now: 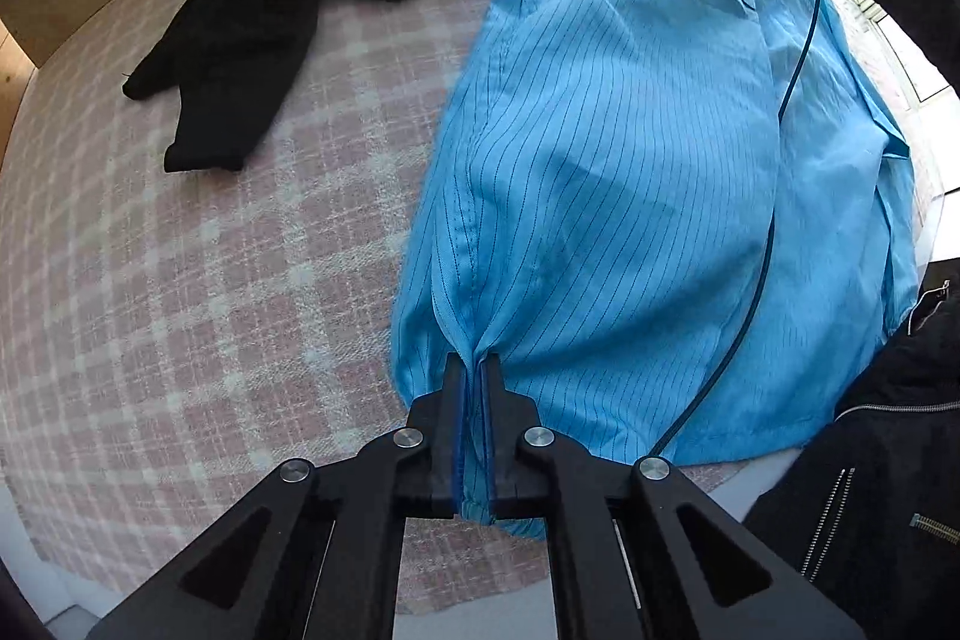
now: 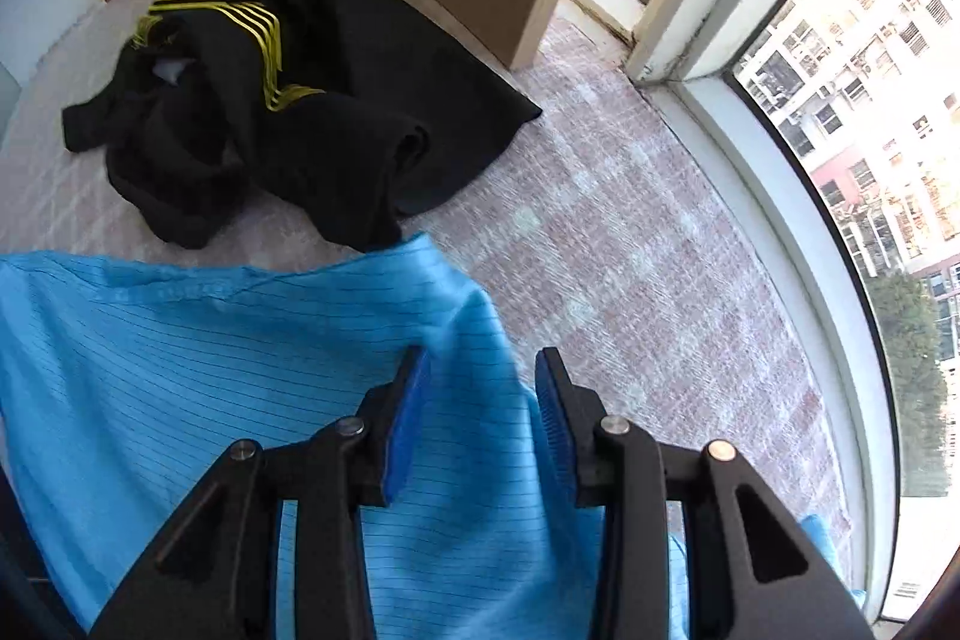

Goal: Fold clothes
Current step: 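Grasp the coat hem with the left gripper and tug it straight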

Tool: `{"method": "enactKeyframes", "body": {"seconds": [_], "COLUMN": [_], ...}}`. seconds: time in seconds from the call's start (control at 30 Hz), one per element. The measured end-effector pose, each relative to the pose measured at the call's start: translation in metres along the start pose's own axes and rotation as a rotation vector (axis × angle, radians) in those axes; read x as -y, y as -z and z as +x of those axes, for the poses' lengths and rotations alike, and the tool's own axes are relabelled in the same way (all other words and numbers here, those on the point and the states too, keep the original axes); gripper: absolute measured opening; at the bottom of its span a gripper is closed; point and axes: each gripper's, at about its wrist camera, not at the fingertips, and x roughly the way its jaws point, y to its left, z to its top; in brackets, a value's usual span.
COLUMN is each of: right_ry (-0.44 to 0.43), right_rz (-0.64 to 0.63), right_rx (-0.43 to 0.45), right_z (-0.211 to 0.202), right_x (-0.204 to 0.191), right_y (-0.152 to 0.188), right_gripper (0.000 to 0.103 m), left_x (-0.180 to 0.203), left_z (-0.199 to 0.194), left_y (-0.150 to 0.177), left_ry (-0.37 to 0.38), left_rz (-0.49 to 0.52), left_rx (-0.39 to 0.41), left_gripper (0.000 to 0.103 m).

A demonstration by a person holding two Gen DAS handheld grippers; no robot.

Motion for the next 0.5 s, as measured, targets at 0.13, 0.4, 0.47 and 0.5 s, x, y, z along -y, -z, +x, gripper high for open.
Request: {"method": "enactKeyframes", "body": {"seconds": [0.13,0.4,0.47,0.5], "right_ry": [-0.002,0.03,0.092,0.116], "right_rz": [-0.092,0.041,0.098,0.154], "right_rx": [-0.066,0.038,0.098,0.118], "right_z": [0.019,-0.016,-0.056,-0.072], "right_x": [-0.023,0.012,0.033,0.053], "right_y": [-0.004,0.004,0.024,0.038], "right_gripper": [0.036,0.036,0.036,0.036], "left_x": [-0.001,-0.004,-0.004,-0.004], "left_z": [0.004,-0.005,-0.025,-0.035], "left_y": [0.004,0.012,0.014,0.012], "left_ry": [-0.014,-0.073,-0.107,-0.108], "left_rz": [0.0,0.004,0.008,0.008], "left_rx": [-0.018,-0.02,0.016,0.04], "left_gripper": [0.005,0.035,0.041,0.041]}}
